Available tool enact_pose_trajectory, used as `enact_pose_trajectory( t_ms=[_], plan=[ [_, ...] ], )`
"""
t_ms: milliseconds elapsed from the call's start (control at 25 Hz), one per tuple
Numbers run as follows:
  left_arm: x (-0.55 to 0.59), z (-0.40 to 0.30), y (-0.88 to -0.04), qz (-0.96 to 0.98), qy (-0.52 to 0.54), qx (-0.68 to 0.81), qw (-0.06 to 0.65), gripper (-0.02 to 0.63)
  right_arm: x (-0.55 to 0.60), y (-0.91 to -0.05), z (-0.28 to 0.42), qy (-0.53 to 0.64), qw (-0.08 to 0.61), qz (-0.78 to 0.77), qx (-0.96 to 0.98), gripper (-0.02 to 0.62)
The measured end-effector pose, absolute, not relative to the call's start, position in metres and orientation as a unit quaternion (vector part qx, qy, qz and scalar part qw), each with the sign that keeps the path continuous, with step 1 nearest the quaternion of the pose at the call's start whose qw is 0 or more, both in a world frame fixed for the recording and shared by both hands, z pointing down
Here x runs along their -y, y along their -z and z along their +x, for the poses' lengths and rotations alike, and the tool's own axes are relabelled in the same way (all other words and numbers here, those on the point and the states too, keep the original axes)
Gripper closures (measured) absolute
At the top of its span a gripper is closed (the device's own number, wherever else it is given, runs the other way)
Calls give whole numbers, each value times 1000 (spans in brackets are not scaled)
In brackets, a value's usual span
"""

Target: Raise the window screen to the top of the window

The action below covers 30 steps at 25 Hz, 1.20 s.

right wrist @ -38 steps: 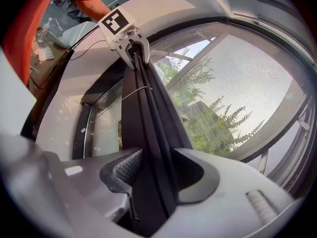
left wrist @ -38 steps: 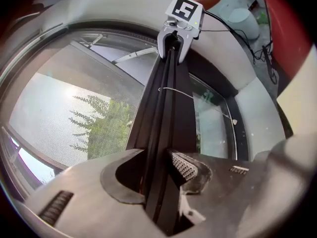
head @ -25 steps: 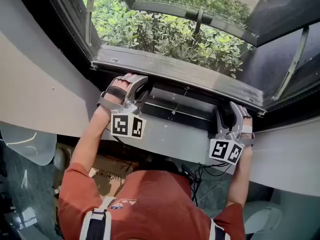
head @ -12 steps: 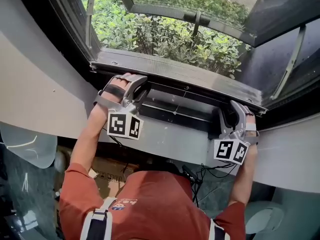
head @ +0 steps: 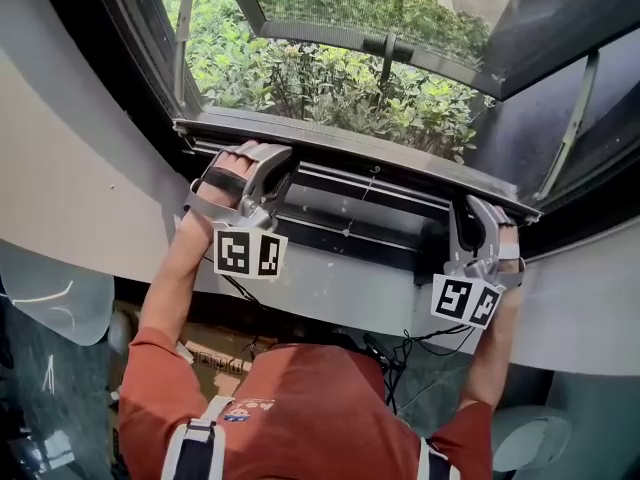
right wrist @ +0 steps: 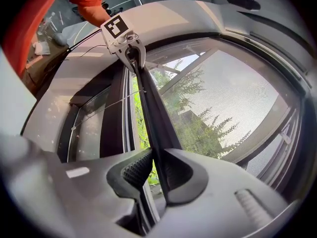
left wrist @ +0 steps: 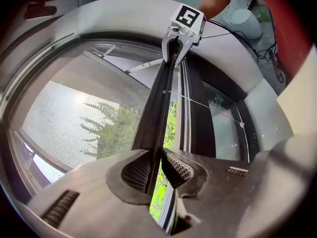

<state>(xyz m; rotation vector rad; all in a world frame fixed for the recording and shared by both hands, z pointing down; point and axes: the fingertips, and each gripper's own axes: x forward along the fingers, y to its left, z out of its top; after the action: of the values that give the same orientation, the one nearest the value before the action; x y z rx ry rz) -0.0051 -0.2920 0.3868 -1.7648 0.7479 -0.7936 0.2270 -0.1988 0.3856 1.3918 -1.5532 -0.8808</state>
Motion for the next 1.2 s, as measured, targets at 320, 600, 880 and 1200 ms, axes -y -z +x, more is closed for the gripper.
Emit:
enact_pose_trajectory(
  t_ms=[320, 600, 880, 1200],
  plan=[
    [295, -4, -360, -723, 307, -329, 524, 534, 201, -359, 229, 377, 413, 565, 608, 518],
    [299, -3, -312, -708, 276, -349, 548, 534, 204, -312, 229, 420, 398, 574, 580, 518],
    [300, -2, -275, -690, 256, -364, 571, 534, 207, -277, 231, 455, 390, 580, 552, 518],
    [303, 0, -216, -670, 222, -382, 596, 529, 210, -217, 233, 485, 370, 589, 531, 518]
  ],
)
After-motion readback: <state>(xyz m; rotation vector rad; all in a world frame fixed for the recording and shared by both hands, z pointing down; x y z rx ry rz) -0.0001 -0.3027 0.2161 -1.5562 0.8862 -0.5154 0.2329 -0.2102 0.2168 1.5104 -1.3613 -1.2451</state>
